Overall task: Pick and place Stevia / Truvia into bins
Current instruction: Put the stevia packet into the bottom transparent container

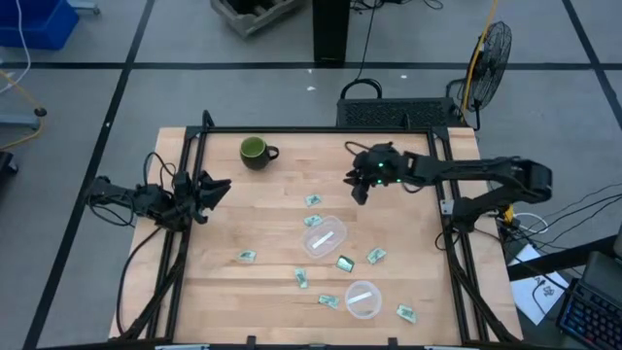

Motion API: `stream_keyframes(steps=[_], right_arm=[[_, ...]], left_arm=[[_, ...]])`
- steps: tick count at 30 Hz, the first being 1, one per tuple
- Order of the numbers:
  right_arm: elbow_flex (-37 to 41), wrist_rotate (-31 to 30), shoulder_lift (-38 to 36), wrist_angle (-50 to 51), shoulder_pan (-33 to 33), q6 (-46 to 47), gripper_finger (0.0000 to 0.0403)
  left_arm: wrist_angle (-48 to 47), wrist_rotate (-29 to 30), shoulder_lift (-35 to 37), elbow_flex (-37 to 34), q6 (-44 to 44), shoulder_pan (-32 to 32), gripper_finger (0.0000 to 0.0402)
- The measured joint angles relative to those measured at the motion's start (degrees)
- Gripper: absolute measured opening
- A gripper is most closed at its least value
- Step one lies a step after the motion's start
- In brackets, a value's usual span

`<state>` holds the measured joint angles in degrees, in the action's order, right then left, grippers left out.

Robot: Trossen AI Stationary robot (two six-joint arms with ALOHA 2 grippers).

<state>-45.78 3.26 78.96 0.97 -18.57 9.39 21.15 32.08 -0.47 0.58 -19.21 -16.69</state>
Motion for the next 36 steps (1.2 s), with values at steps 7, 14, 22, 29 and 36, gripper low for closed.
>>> stream_keyframes(steps=[7,14,22,29,36], right_arm=[[0.0,-0.1,11.1,-13.0,0.7,0.8,0.0096],[0.0,-0.1,17.3,-19.1,1.7,4.5,0.0096],[-7.3,-3.6,24.2,-14.9,5.3,4.6,0.0096],[-12.9,-10.6,26.4,-7.3,7.5,4.5,0.0096],[-12.9,-7.4,26.4,-6.8,7.4,8.4,0.0096]], left_arm=[[0.0,-0.1,0.0,0.0,0.0,0.0,0.0118],[0.0,0.0,0.0,0.0,2.7,0.0,0.0118],[-0.1,0.0,0.0,0.0,2.3,0.0,0.0118],[-0.1,-0.1,0.0,0.0,2.3,0.0,0.0118],[-0.3,-0.5,0.0,0.0,2.2,0.0,0.0118]])
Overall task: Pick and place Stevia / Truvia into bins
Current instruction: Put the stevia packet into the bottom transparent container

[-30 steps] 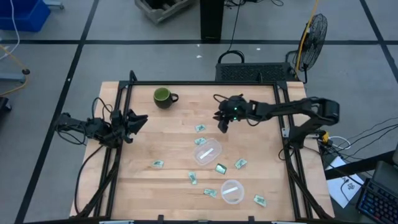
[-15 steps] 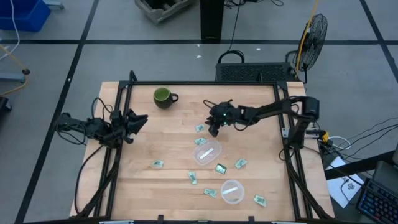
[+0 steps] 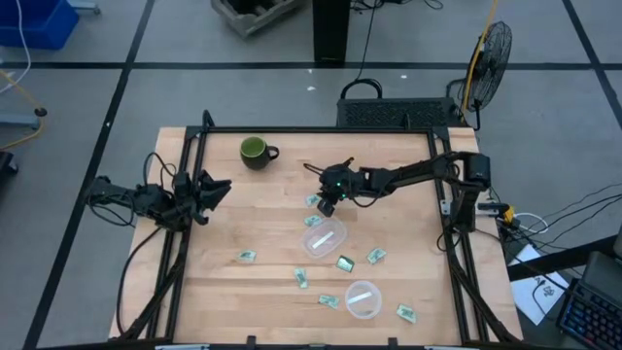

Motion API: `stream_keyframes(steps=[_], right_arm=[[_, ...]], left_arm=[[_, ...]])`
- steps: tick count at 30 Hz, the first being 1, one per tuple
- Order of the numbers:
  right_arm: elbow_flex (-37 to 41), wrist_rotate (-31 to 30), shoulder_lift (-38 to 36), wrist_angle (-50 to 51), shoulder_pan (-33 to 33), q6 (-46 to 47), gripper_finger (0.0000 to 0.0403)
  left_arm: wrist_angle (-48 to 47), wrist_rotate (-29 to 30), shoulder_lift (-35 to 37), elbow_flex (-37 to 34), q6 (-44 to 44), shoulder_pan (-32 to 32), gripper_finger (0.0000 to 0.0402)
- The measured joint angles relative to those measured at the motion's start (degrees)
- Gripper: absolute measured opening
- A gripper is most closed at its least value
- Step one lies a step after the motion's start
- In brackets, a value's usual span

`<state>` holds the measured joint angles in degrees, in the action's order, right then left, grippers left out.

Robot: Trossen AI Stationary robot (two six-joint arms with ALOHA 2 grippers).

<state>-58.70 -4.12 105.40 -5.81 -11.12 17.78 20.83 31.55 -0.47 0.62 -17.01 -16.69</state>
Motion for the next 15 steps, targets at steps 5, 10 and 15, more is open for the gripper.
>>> stream_keyframes(steps=[5,10,15], right_arm=[[0.0,-0.3,1.0,0.3,1.0,1.3,0.0096],[0.0,-2.0,4.1,-0.4,1.6,0.8,0.0096],[0.0,-1.9,5.4,-3.7,1.3,0.8,0.0096]], left_arm=[[-0.1,0.0,0.0,0.0,0.0,0.0,0.0118],[-0.1,-0.1,0.0,0.0,0.0,0.0,0.0118],[-0.6,-0.1,0.0,0.0,0.0,0.0,0.0118]])
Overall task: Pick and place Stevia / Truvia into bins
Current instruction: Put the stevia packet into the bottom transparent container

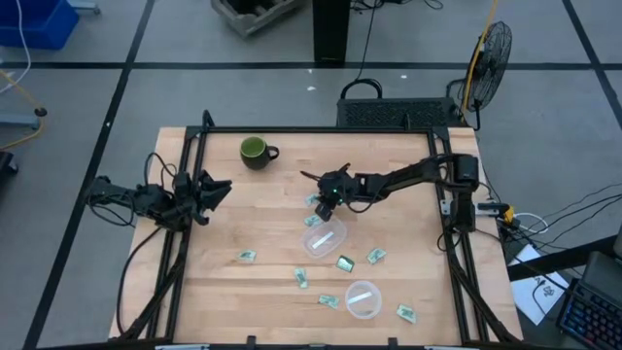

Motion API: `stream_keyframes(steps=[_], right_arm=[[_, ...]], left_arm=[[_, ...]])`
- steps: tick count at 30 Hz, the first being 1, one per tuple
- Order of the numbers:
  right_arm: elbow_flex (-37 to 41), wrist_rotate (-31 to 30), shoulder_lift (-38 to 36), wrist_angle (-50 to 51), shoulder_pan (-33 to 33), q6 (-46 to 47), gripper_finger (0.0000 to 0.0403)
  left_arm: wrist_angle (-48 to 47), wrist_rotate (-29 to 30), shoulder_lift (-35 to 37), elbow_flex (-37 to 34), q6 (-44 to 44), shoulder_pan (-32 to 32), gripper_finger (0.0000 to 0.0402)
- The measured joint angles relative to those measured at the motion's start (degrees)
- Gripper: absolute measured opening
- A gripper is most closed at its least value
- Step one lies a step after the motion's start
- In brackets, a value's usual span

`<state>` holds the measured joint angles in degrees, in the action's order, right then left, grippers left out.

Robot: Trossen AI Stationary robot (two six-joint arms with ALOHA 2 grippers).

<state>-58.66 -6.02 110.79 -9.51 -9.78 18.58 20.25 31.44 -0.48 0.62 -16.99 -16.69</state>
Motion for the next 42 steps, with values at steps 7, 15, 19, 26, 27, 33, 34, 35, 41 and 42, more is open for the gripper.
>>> stream_keyframes(steps=[7,15,19,26,27,33,34,35,41,42], right_arm=[[0.0,0.1,0.0,-0.6,-0.3,-1.7,0.0094],[0.0,0.1,0.0,-1.8,-0.5,-3.9,0.0017],[0.0,0.1,0.0,-2.7,-0.3,-5.1,0.0009],[0.0,0.3,-4.3,-0.7,2.0,-7.7,0.0002],[0.0,0.3,-5.7,0.0,2.6,-8.4,0.0002],[0.0,0.3,-18.5,11.2,8.2,-9.2,0.0001],[0.0,0.3,-20.8,14.0,9.7,-8.9,0.0001],[0.0,0.3,-23.2,17.3,11.3,-8.8,0.0001],[0.0,0.4,-33.4,36.2,24.1,-3.5,0.0001],[0.0,0.4,-34.4,38.5,26.6,-1.5,0.0001]], left_arm=[[-1.0,0.0,0.0,0.0,0.0,0.0,0.0118],[-1.3,0.0,0.0,0.0,-1.8,0.0,0.0118],[-1.3,0.0,0.0,0.0,-1.7,0.0,0.0118],[-2.7,0.0,0.0,0.0,-1.8,0.0,0.0118],[-3.1,0.0,0.0,0.0,-1.8,0.0,0.0118],[-3.9,0.0,0.0,0.0,-3.1,0.0,0.0118],[-3.9,0.0,0.0,0.0,-3.1,0.0,0.0118],[-3.9,0.0,0.0,0.0,-3.1,0.0,0.0118],[-3.8,0.0,0.0,0.0,-3.0,0.0,0.0118],[-3.8,0.0,0.0,0.0,-3.0,0.0,0.0118]])
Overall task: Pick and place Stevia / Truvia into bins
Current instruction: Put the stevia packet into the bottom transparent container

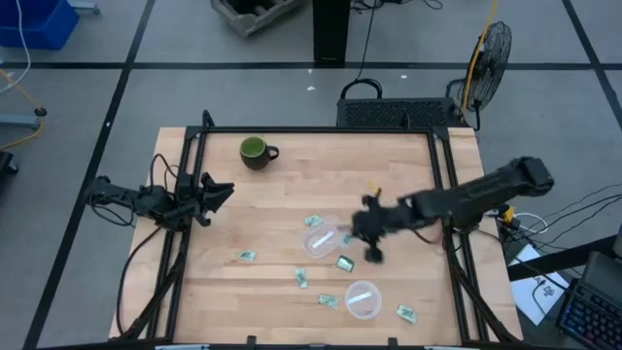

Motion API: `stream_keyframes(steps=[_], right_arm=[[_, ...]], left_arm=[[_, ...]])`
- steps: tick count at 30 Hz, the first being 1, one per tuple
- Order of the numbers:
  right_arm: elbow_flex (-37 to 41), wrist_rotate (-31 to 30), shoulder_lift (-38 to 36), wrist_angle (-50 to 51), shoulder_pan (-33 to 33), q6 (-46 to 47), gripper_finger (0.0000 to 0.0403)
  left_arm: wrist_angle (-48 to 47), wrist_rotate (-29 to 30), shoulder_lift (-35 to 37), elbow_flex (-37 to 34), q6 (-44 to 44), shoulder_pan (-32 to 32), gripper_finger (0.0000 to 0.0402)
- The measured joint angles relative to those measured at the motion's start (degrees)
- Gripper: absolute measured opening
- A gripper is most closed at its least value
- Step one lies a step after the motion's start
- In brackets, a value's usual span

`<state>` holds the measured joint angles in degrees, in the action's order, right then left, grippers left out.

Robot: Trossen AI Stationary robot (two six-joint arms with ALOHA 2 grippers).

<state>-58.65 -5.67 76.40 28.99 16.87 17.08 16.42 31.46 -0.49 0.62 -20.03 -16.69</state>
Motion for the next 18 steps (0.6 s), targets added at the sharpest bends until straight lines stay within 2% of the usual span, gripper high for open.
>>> stream_keyframes(steps=[4,8,13,18], right_arm=[[0.4,-0.2,-1.0,3.1,9.5,6.1,0.0001],[6.6,0.0,-1.0,-6.4,15.9,7.9,0.0],[13.7,-0.8,-0.9,-17.7,20.2,9.2,0.0],[14.6,-2.2,-0.9,-15.2,20.7,9.3,0.0]], left_arm=[[0.0,0.0,0.0,0.0,0.0,0.0,0.0118],[-0.2,0.0,0.0,0.0,0.0,0.0,0.0118],[-0.3,0.1,0.0,0.0,0.3,0.0,0.0118],[-0.3,0.1,0.0,0.0,0.8,0.0,0.0118]])
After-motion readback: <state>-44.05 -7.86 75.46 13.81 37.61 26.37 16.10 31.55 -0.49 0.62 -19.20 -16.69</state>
